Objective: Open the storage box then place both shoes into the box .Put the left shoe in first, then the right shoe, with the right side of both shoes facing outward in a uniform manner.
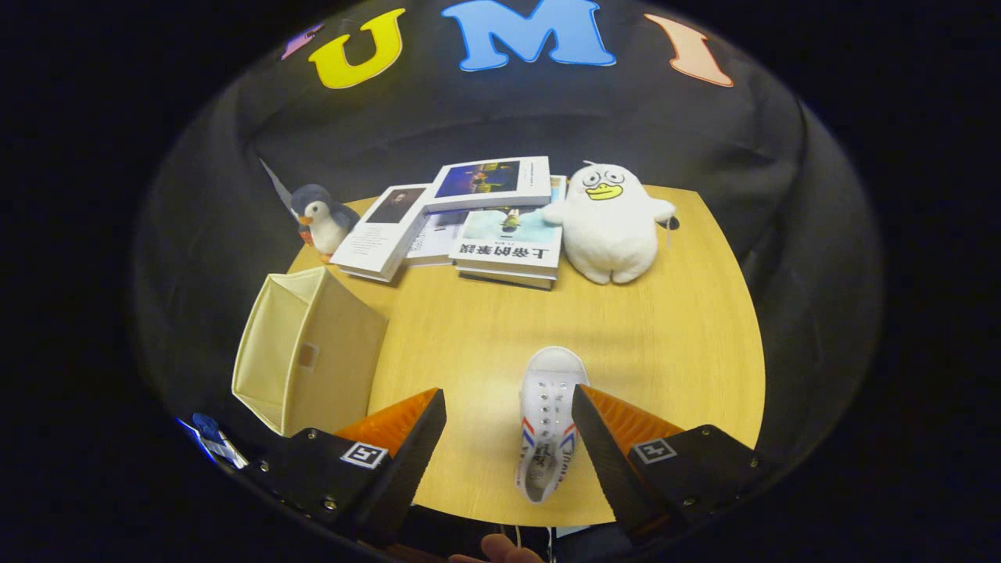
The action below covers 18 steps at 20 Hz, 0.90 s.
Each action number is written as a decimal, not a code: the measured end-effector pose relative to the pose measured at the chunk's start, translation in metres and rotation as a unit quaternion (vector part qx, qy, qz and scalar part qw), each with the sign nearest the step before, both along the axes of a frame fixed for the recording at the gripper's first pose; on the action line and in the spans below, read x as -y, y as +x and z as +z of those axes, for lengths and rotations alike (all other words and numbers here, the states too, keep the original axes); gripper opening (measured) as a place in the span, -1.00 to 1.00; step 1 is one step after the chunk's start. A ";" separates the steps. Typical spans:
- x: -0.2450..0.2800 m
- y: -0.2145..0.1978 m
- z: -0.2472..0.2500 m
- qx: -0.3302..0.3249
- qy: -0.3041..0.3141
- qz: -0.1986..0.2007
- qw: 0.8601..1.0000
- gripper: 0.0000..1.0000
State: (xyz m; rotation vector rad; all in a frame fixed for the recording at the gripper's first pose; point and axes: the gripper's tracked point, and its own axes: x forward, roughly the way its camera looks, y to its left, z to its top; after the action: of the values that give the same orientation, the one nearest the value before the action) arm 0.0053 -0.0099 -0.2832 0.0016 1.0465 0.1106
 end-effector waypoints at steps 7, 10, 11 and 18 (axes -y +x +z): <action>0.052 -0.040 -0.047 -0.058 0.004 -0.040 0.998 0.93; 0.056 -0.048 -0.067 -0.074 0.022 -0.041 0.996 0.88; 0.060 -0.053 -0.075 -0.082 0.017 -0.041 0.996 0.88; 0.065 -0.058 -0.127 -0.120 0.003 -0.018 0.993 0.68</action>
State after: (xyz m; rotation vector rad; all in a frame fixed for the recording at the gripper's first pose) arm -0.0526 -0.0746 -0.4104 0.0394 1.2858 0.0811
